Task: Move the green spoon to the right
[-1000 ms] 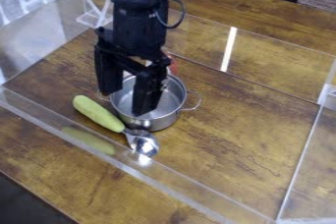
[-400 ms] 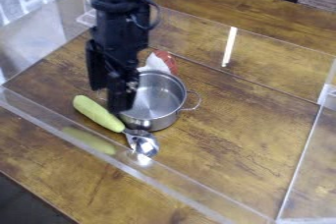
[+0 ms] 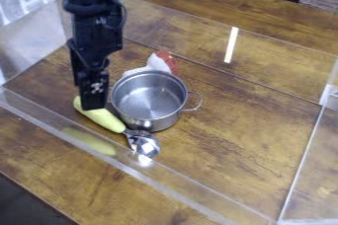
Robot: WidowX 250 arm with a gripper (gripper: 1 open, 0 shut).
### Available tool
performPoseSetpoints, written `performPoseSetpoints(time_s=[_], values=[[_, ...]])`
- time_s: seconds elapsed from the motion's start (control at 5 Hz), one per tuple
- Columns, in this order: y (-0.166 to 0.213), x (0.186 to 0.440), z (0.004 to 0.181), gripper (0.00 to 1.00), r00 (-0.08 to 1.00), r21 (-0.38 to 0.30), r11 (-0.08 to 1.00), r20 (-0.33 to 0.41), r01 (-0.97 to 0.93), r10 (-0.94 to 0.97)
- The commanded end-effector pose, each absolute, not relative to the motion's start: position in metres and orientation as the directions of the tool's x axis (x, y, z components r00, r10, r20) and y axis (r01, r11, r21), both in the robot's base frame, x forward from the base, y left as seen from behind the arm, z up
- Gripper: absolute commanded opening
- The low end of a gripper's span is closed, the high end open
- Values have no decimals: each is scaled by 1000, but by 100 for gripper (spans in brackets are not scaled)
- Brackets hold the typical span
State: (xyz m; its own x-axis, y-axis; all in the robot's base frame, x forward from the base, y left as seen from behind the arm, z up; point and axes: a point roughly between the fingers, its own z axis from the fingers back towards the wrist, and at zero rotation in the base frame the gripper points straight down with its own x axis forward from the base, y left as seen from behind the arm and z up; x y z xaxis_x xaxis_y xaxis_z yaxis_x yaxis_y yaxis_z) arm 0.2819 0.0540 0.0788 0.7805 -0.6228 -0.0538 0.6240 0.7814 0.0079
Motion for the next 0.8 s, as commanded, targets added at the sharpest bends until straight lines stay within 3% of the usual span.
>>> performPoseSetpoints(time_s=[0.0,0.6], values=[[65,286,83,100,724,90,720,-6,688,-690],[80,285,40,100,636,112,632,3,767,-772]])
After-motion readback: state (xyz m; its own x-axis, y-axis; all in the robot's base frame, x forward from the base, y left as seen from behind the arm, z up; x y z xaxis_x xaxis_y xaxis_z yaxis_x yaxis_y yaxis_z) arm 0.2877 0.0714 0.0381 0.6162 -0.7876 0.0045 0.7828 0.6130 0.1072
